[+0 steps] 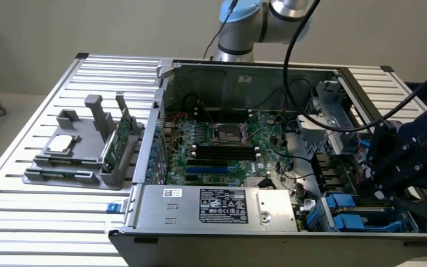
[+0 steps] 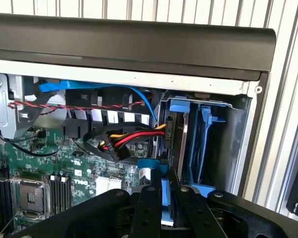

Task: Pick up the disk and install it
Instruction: 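Insert the first disk wire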

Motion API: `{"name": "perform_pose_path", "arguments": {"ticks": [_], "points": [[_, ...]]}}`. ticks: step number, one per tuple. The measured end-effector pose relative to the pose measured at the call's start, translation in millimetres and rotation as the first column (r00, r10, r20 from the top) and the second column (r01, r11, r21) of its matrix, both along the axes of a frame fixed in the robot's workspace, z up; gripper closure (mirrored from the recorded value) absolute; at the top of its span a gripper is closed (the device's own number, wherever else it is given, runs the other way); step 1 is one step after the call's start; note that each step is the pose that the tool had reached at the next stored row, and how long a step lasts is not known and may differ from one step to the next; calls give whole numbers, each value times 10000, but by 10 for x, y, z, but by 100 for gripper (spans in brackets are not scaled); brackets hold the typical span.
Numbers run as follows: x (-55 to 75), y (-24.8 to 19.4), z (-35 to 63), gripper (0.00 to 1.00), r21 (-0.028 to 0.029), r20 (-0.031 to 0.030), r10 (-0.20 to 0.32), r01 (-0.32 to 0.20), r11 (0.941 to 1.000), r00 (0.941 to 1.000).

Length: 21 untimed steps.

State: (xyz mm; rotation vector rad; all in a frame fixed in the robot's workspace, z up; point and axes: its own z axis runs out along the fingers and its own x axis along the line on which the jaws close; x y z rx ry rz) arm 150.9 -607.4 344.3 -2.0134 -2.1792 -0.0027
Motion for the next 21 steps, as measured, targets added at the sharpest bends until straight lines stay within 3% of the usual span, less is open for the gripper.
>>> {"name": "perform_pose_path", "arguments": {"ticks": [14, 21], "points": [[32, -28, -70, 83, 296, 0, 0, 0, 9996, 10000], [47, -44, -77, 83, 386, 0, 0, 0, 9993, 10000]]}}
